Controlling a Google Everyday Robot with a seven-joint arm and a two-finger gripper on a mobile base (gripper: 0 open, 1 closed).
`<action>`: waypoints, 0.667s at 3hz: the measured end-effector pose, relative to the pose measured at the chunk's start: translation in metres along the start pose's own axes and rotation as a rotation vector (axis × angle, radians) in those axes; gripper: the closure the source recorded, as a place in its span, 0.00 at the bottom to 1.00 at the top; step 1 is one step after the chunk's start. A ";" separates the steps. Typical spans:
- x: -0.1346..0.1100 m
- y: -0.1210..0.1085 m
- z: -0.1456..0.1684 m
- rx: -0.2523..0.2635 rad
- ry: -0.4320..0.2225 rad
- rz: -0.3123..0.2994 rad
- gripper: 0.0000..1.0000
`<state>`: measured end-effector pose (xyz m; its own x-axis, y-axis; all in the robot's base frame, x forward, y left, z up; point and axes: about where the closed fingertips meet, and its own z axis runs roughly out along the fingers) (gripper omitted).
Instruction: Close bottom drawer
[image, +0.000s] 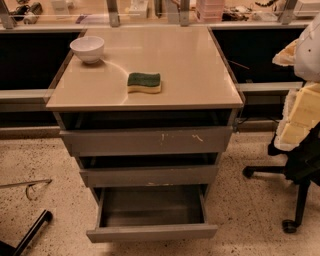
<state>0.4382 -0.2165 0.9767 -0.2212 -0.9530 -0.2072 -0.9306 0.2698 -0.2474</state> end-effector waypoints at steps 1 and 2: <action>0.000 0.000 0.000 0.000 0.000 0.000 0.00; 0.004 0.010 0.035 -0.029 -0.037 0.013 0.00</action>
Offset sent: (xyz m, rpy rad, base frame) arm 0.0002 0.0115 -0.1317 0.1581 0.0860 0.0120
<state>0.4381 -0.2128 0.9401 -0.2225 -0.9436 -0.2454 -0.9360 0.2771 -0.2172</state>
